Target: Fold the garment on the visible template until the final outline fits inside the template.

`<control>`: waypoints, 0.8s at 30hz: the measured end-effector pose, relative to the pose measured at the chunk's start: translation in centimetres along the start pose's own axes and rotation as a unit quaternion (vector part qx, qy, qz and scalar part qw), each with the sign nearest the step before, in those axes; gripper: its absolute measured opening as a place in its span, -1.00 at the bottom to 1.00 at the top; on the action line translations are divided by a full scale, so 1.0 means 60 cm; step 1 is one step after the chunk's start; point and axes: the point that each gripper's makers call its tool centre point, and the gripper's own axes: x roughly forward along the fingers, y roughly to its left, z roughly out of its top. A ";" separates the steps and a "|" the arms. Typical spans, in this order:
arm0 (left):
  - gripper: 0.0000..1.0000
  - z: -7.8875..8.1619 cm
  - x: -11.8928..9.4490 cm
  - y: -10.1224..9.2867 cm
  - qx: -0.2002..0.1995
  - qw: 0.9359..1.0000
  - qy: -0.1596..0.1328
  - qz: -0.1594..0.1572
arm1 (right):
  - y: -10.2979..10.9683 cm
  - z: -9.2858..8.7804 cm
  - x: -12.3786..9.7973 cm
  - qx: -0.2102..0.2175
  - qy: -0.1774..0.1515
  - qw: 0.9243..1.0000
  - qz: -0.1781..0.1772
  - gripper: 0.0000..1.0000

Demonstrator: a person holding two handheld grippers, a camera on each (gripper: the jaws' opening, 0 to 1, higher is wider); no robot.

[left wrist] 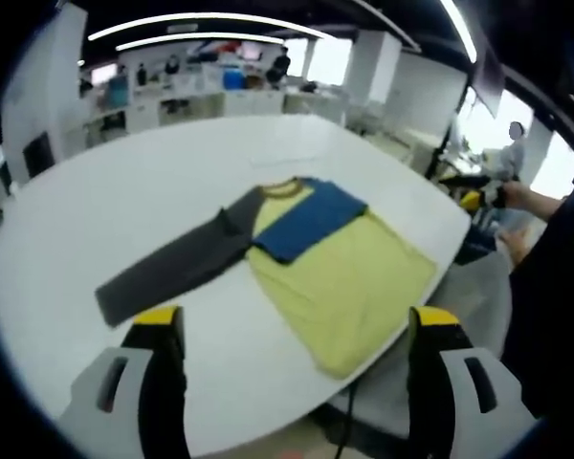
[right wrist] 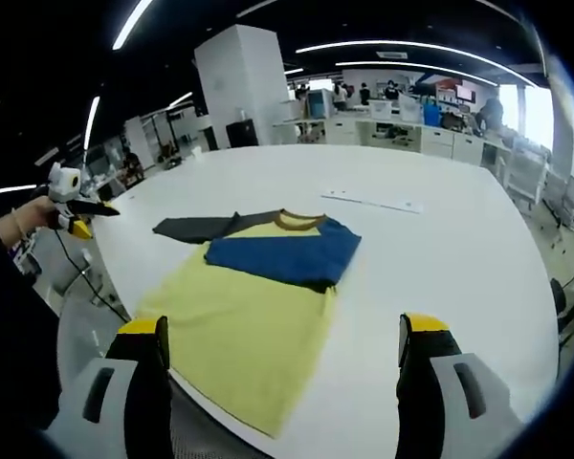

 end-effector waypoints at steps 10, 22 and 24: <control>0.85 -0.013 0.013 0.059 -0.041 0.999 -0.014 0.021 | -0.011 0.004 0.012 0.005 0.001 1.000 -0.006 0.99; 0.81 0.000 0.033 0.142 -0.062 0.996 -0.030 0.051 | -0.014 -0.008 0.033 0.008 0.015 1.000 -0.008 0.99; 0.81 -0.002 0.043 0.159 -0.069 0.996 -0.029 0.055 | -0.016 -0.007 0.038 0.010 0.017 1.000 -0.009 0.99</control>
